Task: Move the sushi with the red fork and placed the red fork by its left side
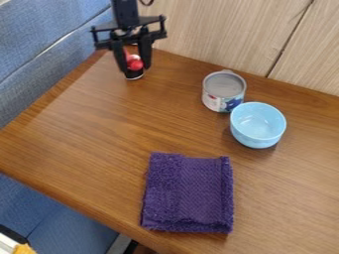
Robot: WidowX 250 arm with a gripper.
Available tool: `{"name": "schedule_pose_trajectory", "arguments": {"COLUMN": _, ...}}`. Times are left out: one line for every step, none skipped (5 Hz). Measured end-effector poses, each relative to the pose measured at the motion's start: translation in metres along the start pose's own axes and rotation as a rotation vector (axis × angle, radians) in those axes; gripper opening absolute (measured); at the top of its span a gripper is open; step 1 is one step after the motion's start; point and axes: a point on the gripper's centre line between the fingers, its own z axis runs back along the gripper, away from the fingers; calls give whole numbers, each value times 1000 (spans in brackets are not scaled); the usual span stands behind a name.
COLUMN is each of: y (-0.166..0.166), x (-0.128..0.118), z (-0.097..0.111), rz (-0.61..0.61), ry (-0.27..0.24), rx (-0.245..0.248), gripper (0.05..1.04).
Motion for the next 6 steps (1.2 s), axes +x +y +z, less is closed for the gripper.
{"name": "schedule_pose_trajectory", "arguments": {"y": -11, "x": 9, "z": -2, "rz": -19, "ry": 35, "rx": -20, "gripper": 457}}
{"name": "schedule_pose_trajectory", "arguments": {"y": -20, "x": 13, "z": -6, "rz": -30, "ry": 64, "rx": -17, "gripper": 457}}
{"name": "schedule_pose_trajectory", "arguments": {"y": -25, "x": 8, "z": -8, "rz": -46, "ry": 81, "rx": -26, "gripper": 457}}
{"name": "schedule_pose_trajectory", "arguments": {"y": -25, "x": -2, "z": -17, "rz": -43, "ry": 123, "rx": -21, "gripper": 457}}
{"name": "schedule_pose_trajectory", "arguments": {"y": -25, "x": -15, "z": -26, "rz": -44, "ry": 168, "rx": -6, "gripper": 457}}
{"name": "schedule_pose_trajectory", "arguments": {"y": -26, "x": -23, "z": -31, "rz": -51, "ry": 196, "rx": -2, "gripper": 457}}
